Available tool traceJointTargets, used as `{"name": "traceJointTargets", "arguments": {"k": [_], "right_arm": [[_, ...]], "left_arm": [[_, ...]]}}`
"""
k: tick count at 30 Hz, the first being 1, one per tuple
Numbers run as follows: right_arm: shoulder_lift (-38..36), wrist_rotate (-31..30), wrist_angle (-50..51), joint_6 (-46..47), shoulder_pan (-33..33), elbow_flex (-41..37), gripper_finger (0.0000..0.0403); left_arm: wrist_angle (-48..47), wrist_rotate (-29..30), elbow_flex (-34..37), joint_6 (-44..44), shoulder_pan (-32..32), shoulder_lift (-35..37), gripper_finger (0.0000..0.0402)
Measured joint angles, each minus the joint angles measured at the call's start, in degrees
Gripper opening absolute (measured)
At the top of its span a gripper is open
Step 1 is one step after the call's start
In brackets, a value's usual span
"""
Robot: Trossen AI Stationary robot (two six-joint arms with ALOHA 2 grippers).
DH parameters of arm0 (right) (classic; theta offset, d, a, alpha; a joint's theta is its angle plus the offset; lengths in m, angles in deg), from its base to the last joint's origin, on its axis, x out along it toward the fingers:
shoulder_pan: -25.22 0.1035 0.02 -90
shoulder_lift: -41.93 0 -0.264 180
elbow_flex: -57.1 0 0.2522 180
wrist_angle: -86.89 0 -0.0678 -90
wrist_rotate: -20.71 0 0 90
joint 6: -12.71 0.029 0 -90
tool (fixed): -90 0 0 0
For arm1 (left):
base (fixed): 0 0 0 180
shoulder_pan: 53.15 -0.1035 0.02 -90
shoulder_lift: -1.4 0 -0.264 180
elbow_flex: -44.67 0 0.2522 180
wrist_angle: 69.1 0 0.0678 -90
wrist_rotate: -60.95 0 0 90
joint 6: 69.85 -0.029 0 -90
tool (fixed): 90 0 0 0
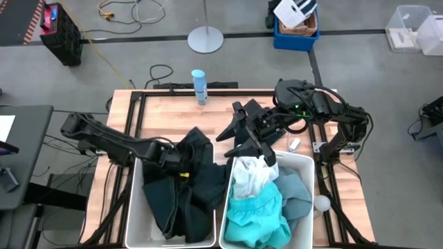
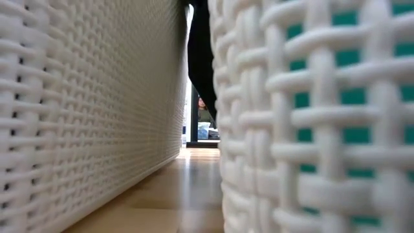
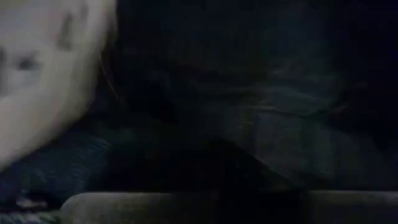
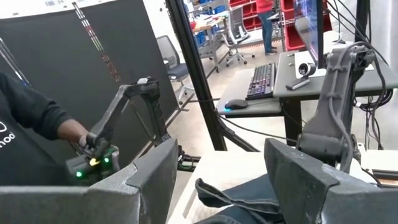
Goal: Sort clothes
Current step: Put the dark blue pants into the left white bin
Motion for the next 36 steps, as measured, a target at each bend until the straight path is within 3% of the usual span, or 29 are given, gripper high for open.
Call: {"name": "traceJointTargets", "arguments": {"k": [8,15,20,31,36], "right_arm": [[0.0,-0.02,0.01,-0.13,-0.07,0.0,0.0258],[0.0,-0.02,0.25,-0.13,-0.15,0.0,0.0258],[0.0,-0.06,2.74,-0.1,-0.17,0.01,0.0258],[0.02,-1.67,7.49,-0.07,-0.17,0.0,0.0258],[0.02,-2.61,13.67,0.37,-0.68,0.02,0.0258]], "left_arm": [[11.21,-6.48,10.33,6.3,0.22,0.17,0.0],[13.45,-7.95,12.03,4.85,0.27,0.87,0.0],[14.24,-1.75,7.19,3.36,0.61,5.92,0.0023],[2.1,11.99,-10.34,-4.51,0.59,17.92,0.0159],[3.89,15.13,-17.59,-10.31,0.59,18.64,0.0177]]}}
